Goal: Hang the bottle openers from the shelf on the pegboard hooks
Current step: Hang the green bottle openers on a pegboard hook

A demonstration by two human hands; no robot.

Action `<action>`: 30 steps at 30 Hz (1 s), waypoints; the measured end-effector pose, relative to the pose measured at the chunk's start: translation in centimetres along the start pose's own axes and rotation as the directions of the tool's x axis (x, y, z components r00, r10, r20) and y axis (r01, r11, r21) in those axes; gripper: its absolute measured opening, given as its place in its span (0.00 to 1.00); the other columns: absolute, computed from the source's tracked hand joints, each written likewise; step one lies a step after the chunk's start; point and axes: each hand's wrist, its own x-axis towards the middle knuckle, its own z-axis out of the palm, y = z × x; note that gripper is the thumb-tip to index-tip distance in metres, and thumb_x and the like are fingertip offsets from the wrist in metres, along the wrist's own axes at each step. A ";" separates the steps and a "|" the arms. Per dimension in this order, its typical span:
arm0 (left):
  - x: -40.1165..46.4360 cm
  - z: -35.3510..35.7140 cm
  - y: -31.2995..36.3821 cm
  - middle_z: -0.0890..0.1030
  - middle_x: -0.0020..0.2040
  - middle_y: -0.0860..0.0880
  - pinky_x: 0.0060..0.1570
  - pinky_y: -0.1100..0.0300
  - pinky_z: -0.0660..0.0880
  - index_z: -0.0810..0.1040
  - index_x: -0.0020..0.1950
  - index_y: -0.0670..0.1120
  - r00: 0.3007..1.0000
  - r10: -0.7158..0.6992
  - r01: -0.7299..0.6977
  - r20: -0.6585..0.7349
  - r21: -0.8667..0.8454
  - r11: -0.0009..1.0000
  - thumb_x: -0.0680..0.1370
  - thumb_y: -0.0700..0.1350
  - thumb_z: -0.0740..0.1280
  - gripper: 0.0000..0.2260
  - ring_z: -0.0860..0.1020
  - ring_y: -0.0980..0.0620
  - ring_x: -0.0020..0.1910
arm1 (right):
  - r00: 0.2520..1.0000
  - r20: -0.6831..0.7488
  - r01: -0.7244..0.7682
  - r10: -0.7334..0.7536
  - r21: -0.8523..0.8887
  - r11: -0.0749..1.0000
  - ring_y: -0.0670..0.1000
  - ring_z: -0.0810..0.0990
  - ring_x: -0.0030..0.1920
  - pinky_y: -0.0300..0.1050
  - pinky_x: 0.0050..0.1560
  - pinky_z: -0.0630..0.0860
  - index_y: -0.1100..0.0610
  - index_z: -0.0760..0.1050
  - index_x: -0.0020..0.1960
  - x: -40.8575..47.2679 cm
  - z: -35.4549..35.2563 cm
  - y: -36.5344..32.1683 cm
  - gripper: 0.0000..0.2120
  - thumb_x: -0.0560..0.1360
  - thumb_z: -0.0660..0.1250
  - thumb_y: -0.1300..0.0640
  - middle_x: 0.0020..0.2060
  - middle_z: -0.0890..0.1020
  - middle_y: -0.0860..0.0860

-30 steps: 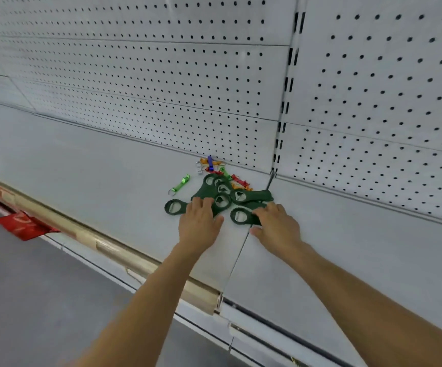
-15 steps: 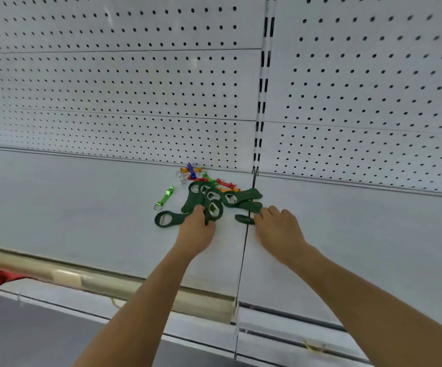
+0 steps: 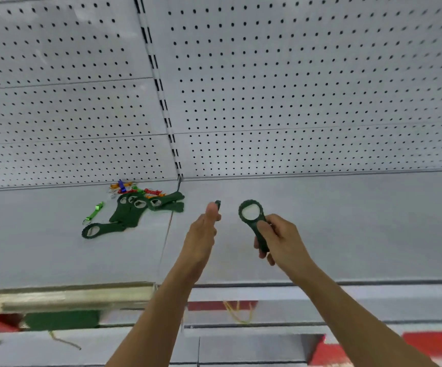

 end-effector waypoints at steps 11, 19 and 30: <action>-10.7 22.4 6.2 0.73 0.41 0.47 0.38 0.60 0.71 0.70 0.52 0.46 0.984 0.141 -0.137 0.107 -0.039 0.990 0.79 0.53 0.64 0.11 0.70 0.51 0.37 | 0.980 -0.199 0.009 -0.005 0.018 1.000 0.49 0.73 0.27 0.34 0.25 0.69 0.59 0.73 0.49 -12.3 -22.9 2.3 0.01 0.78 0.64 0.61 0.32 0.79 0.57; -14.0 32.0 11.3 0.79 0.44 0.46 0.39 0.60 0.74 0.71 0.53 0.47 0.955 0.238 -0.219 0.178 -0.121 0.968 0.81 0.46 0.63 0.05 0.77 0.52 0.37 | 0.940 -0.340 0.068 -0.040 0.071 0.995 0.50 0.73 0.27 0.33 0.25 0.68 0.61 0.72 0.51 -15.8 -33.7 3.2 0.04 0.80 0.59 0.62 0.34 0.80 0.59; -12.1 42.6 17.5 0.84 0.47 0.47 0.51 0.54 0.77 0.76 0.47 0.46 0.913 0.334 -0.301 0.236 -0.165 0.939 0.77 0.43 0.68 0.02 0.82 0.47 0.49 | 0.880 -0.467 0.132 -0.090 0.057 0.990 0.51 0.75 0.29 0.33 0.26 0.69 0.61 0.72 0.48 -14.0 -44.7 4.2 0.05 0.81 0.59 0.61 0.35 0.80 0.60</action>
